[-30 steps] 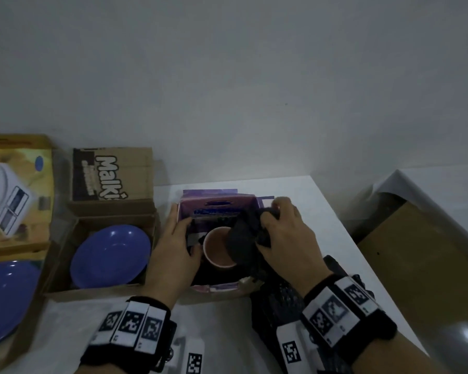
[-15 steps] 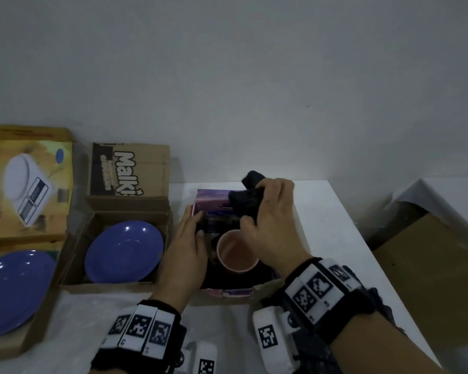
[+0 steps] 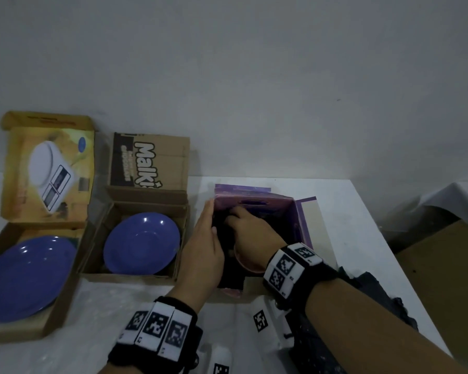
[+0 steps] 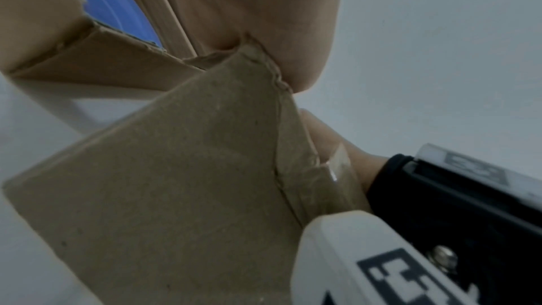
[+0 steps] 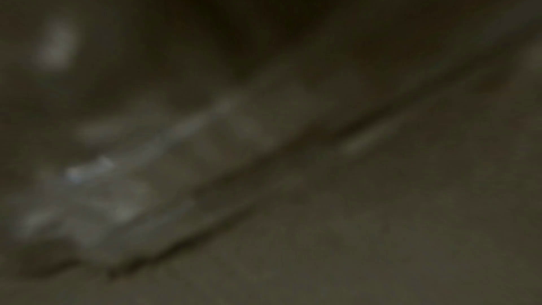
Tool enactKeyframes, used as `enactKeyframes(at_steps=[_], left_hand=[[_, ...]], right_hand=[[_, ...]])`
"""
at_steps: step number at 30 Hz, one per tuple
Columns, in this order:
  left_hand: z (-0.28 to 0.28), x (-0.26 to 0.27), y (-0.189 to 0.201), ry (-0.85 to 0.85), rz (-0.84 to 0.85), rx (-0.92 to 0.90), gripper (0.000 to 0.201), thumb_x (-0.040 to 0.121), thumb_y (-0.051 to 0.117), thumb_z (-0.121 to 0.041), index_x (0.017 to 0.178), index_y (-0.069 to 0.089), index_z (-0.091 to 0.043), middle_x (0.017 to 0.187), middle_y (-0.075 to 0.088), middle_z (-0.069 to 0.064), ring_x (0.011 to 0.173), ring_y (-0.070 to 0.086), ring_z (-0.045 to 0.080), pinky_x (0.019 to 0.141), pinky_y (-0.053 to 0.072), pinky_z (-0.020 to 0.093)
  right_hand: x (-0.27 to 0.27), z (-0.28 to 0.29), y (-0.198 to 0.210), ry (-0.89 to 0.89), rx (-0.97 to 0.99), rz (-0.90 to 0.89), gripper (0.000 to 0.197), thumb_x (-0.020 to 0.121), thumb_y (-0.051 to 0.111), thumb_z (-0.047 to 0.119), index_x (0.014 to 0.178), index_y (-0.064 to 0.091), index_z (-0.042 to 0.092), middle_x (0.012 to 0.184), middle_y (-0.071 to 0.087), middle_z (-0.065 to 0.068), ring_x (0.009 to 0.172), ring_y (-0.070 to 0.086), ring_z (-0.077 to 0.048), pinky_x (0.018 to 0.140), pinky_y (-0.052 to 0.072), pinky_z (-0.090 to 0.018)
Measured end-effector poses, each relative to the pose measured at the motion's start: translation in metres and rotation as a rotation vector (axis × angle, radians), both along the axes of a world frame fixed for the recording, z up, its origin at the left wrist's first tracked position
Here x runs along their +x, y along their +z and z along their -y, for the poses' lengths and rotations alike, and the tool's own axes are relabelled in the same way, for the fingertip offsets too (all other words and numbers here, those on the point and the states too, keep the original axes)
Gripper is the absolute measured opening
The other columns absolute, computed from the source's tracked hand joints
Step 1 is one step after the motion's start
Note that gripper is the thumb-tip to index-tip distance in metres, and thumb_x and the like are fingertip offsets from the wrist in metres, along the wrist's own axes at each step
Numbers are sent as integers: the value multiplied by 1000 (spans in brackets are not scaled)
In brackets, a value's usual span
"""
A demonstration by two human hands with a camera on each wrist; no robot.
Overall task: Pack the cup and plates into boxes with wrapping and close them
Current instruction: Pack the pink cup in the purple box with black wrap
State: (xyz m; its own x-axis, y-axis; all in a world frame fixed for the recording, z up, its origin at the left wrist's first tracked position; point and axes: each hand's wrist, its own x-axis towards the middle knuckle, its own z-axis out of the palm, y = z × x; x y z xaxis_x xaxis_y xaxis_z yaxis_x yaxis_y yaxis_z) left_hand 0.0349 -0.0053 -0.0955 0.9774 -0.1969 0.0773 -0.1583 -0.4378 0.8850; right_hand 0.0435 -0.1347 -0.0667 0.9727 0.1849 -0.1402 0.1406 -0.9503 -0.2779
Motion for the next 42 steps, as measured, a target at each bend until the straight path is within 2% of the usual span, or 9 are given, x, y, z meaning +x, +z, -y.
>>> enactKeyframes(at_steps=[6,11,15,21,27,30,33,37,42], left_hand=[[1,1,-1,13,5,-12,52,100,34,-15,148,25,-32,150,34,-13,133,35,1,107,28,19],[2,0,2,15,2,-8,54,100,33,-11,148,25,-34,148,37,-14,123,35,-6,101,28,14],[1,0,3,9,13,5,55,99,34,-10,148,25,-34,146,39,-13,120,38,-6,98,29,12],[2,-2,3,5,83,95,62,95,42,-11,148,21,-35,150,35,-10,131,42,14,105,41,39],[3,-4,9,-69,79,315,80,92,53,-32,152,0,-26,160,10,-5,143,22,18,108,38,41],[-1,0,13,-138,69,503,105,81,59,-55,150,-11,-19,160,-6,-2,147,1,16,118,17,41],[-4,0,18,-194,34,670,126,63,52,-82,148,-18,-21,158,-18,1,147,-10,21,118,11,46],[-1,-11,25,-327,13,726,142,32,31,-103,145,-21,-36,149,-40,0,140,-31,24,117,-2,49],[-1,-14,26,-443,42,890,154,13,27,-103,143,-25,-39,141,-51,2,135,-39,31,115,0,55]], right_hand=[[11,-4,-1,15,-57,102,32,91,45,22,122,49,14,119,56,-8,106,53,-27,90,46,-41],[9,-5,-6,90,-169,-145,40,97,32,36,97,65,14,95,69,-8,84,62,-25,85,46,-39],[9,3,14,22,-24,-175,33,95,39,38,109,63,22,110,66,-4,99,60,-22,93,44,-41],[-27,50,47,-361,-177,117,46,83,58,32,127,49,20,124,55,-4,114,51,-25,93,40,-35],[-68,62,22,-486,-31,-107,67,97,38,14,150,-3,12,110,62,-15,94,58,-30,67,35,-28],[-73,70,22,-516,197,-106,56,101,35,24,151,10,17,115,63,-15,101,58,-29,73,40,-29],[-86,93,23,-657,384,-74,46,100,29,42,133,51,18,127,60,-8,113,56,-27,96,42,-32],[-120,116,18,-755,75,-130,31,95,46,40,114,55,17,117,62,-10,101,58,-28,78,45,-31],[-159,102,-5,-706,-53,-467,105,56,82,52,137,21,22,131,36,-10,119,44,-32,92,47,-46]])
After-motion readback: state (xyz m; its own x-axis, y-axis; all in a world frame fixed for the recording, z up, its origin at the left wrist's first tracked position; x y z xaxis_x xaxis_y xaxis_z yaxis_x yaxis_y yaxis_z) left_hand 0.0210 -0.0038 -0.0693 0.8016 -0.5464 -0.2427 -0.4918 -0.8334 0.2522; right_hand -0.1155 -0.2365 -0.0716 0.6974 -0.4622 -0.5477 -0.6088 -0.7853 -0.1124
